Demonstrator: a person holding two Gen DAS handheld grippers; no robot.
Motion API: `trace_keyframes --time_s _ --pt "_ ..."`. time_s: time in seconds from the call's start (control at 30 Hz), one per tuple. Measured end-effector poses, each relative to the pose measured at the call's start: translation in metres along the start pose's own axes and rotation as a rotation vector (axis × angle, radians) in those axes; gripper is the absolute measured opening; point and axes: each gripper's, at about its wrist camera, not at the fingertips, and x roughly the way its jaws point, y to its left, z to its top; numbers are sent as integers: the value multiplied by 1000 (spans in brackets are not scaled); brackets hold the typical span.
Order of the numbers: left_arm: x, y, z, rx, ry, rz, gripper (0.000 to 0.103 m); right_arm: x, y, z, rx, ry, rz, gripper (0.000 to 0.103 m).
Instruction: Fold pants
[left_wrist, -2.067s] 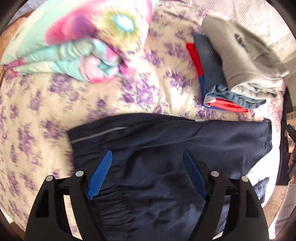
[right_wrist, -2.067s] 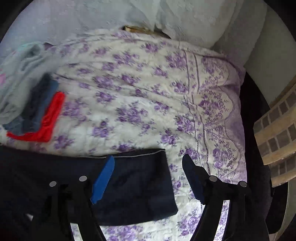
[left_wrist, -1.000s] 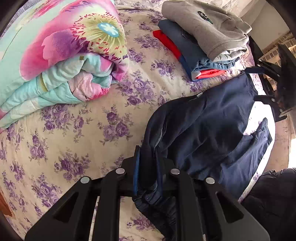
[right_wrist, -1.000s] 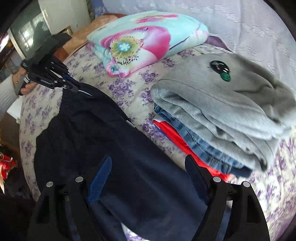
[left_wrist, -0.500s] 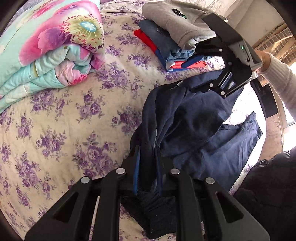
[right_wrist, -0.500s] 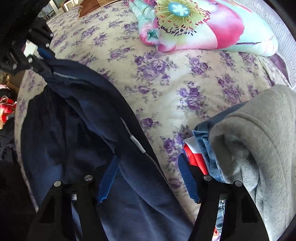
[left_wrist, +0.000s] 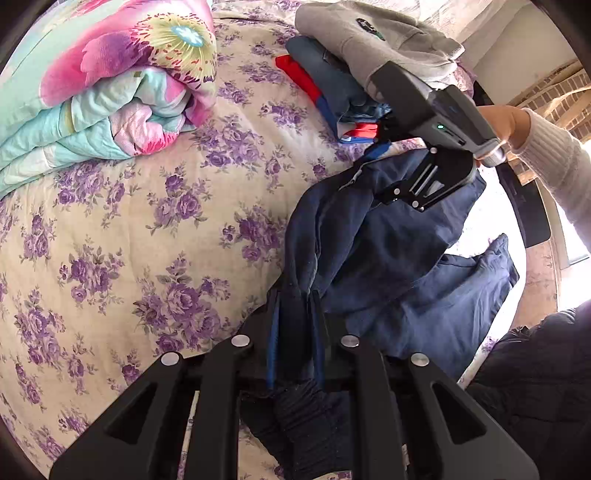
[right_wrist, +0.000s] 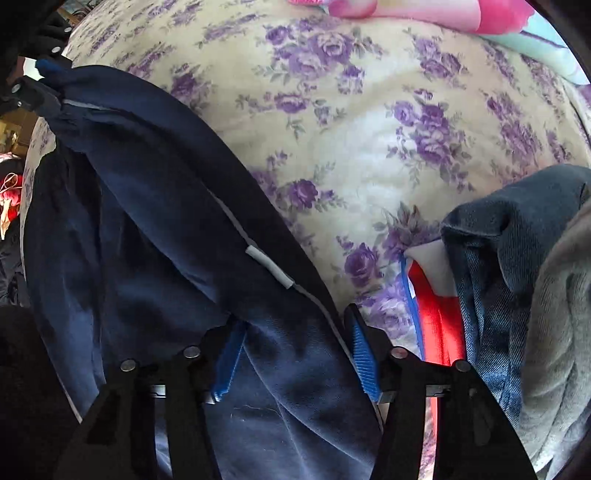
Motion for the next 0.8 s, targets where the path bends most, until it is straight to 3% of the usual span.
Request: trace_keyframes --time_s 0.07,0.23,0.47,0.67,0.8 --pt "1 0 1 2 6 15 14 -14 6 -4 -3 -26 -1 20" --pt "0 0 1 3 20 33 14 -54 6 -32 40 -114 44 14" --pt "-10 -22 -2 58 47 102 14 -91 68 -68 35 -239 -212 13" --pt "-23 -58 -40 113 50 139 14 -105 144 -121 75 -260 -297 13" --pt "-23 -80 -82 137 71 152 14 -87 215 -154 42 -251 -372 13"
